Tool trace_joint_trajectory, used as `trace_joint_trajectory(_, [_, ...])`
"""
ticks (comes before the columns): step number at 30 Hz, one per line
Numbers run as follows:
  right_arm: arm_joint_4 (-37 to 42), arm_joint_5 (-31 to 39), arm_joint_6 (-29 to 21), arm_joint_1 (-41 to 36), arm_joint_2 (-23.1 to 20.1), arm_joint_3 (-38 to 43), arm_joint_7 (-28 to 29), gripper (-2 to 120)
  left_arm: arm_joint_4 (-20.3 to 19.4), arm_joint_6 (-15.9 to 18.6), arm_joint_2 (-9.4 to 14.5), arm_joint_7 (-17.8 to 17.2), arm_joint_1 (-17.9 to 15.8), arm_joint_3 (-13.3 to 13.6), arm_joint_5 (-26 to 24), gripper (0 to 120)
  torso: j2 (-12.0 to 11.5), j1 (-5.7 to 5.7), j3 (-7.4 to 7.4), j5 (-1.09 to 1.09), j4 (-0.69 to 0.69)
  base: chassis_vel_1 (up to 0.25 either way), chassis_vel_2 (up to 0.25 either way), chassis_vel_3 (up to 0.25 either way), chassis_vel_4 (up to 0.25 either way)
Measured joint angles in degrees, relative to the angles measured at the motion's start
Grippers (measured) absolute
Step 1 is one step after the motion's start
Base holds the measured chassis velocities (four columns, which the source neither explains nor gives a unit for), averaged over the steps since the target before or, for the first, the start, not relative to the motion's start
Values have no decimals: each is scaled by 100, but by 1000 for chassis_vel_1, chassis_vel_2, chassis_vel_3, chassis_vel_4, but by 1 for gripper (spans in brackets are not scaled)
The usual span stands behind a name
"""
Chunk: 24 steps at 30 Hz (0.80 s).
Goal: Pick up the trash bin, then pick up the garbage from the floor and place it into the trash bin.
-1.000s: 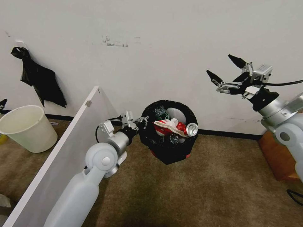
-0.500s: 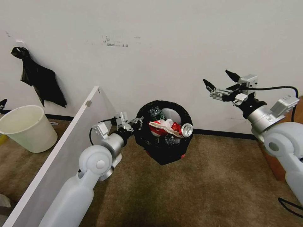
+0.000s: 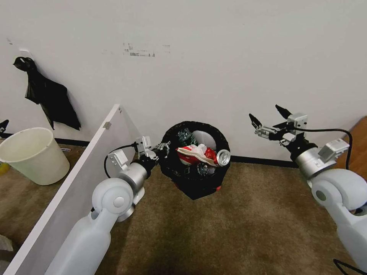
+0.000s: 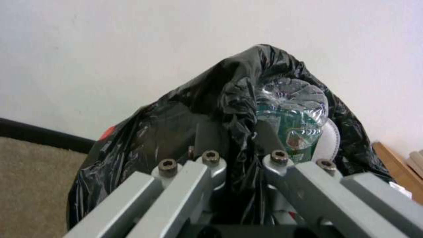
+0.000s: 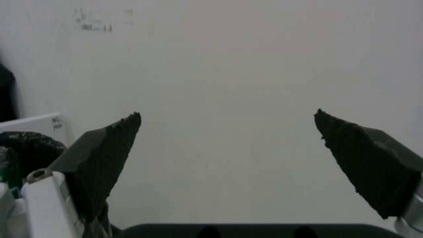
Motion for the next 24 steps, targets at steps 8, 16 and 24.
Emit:
trace_joint_trajectory(8, [-97, -347, 529, -478, 344, 93, 18, 100, -22, -101, -7, 146, 152, -107, 320, 4, 0, 0, 0, 0, -1, 0, 0, 0, 0])
trace_joint_trajectory(16, [-242, -569, 752, -777, 593, 192, -18, 100, -49, -123, 12, 176, 188, -137, 385, 4, 0, 0, 0, 0, 0, 0, 0, 0, 0])
trace_joint_trajectory(24, [-347, -699, 843, -920, 753, 250, -57, 100, -87, -135, 24, 212, 223, -139, 440, 4, 0, 0, 0, 0, 0, 0, 0, 0, 0])
